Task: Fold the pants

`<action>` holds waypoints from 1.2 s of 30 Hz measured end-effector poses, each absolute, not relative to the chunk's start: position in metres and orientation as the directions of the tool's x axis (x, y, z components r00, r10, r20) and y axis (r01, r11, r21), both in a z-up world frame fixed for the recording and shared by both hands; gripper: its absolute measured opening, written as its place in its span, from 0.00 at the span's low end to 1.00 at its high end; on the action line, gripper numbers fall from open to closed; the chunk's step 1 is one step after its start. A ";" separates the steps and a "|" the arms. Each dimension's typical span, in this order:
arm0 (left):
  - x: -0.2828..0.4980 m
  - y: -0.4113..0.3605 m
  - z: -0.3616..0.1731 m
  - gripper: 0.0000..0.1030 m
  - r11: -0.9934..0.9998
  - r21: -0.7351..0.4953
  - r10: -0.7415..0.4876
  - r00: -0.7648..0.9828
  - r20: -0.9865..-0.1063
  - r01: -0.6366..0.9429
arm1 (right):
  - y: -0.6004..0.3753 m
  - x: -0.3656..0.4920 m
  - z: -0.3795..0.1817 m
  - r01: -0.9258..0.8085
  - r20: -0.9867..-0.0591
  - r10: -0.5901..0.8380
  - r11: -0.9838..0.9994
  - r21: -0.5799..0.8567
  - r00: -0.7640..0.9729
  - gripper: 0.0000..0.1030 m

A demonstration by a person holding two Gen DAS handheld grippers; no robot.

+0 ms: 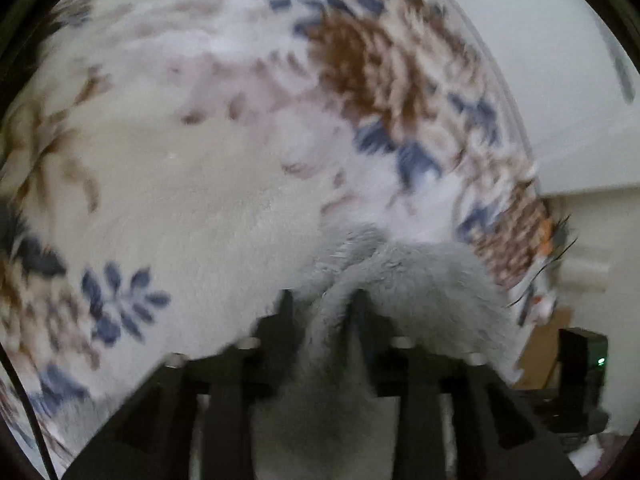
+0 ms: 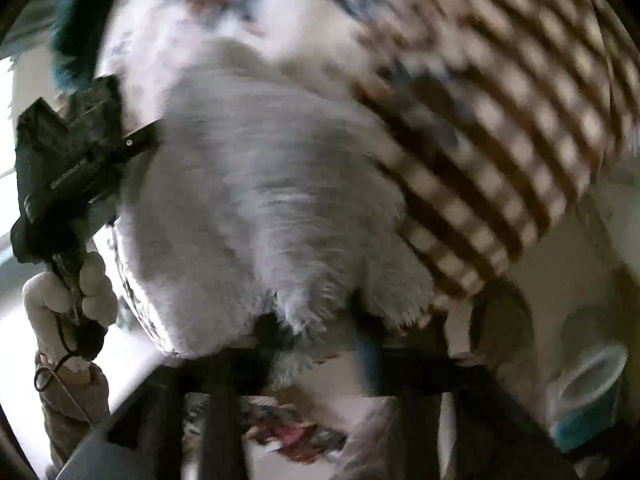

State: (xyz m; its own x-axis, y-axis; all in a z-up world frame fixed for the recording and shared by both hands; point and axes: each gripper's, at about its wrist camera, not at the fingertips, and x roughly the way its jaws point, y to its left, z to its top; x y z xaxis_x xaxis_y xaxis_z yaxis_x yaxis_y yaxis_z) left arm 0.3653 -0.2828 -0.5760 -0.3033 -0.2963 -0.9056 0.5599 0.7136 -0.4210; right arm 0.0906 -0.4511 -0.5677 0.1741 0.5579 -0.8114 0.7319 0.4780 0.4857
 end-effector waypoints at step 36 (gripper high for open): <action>0.244 -0.037 -0.604 1.00 0.840 -0.480 -0.500 -0.021 -0.866 -0.253 | -0.415 0.113 -0.664 0.640 -0.681 0.691 0.415 0.647 0.241 1.00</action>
State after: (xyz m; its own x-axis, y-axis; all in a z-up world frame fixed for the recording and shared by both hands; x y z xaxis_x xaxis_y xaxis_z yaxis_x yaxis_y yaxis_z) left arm 0.2444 -0.0366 -0.6043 -0.0206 -0.5005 -0.8655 -0.2532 0.8401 -0.4797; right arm 0.1132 -0.4155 -0.6638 0.2407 0.6912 -0.6813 0.6400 0.4147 0.6469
